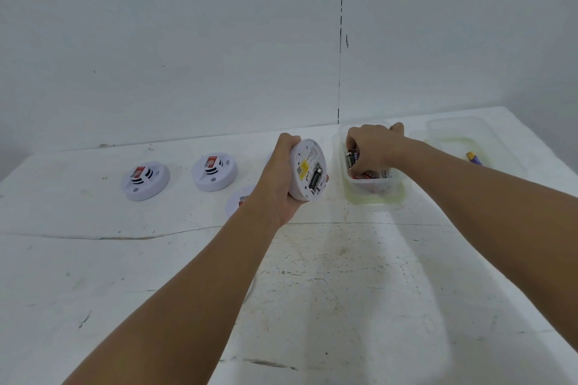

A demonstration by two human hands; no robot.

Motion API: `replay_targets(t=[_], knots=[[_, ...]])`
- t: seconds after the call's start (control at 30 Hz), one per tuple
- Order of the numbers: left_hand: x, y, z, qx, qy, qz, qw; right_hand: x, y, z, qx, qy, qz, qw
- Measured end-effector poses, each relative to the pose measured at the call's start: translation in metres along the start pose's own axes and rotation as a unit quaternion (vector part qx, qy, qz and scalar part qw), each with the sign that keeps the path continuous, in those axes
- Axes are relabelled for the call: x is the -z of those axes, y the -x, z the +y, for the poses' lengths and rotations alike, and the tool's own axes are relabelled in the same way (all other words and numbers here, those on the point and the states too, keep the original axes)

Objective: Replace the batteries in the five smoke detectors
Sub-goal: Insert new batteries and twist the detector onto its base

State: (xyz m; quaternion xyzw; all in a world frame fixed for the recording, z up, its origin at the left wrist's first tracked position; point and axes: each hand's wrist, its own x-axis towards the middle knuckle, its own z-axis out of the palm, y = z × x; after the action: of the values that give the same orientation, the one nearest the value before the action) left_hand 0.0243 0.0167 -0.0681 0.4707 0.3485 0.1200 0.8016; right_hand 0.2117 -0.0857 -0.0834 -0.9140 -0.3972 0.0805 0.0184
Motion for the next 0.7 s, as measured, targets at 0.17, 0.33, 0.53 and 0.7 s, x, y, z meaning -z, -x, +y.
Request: replay_targets(t=[0.17, 0.33, 0.53, 0.7], knots=[[0.002, -0.001, -0.002, 0.0, 0.003, -0.004, 1.0, 0.003, 0.001, -0.001, -0.001, -0.007, -0.012, 1.0], [0.004, -0.003, -0.004, -0.002, 0.017, -0.012, 1.0, 0.003, 0.004, -0.003, 0.006, 0.003, 0.008, 1.0], [0.006, -0.002, -0.006, 0.005, 0.041, -0.017, 0.999, 0.003, 0.009, -0.004, 0.01, -0.056, 0.035, 0.998], [0.013, 0.002, -0.003, 0.008, 0.071, -0.029, 0.997, 0.011, 0.033, -0.001, 0.005, -0.204, 0.101, 0.974]])
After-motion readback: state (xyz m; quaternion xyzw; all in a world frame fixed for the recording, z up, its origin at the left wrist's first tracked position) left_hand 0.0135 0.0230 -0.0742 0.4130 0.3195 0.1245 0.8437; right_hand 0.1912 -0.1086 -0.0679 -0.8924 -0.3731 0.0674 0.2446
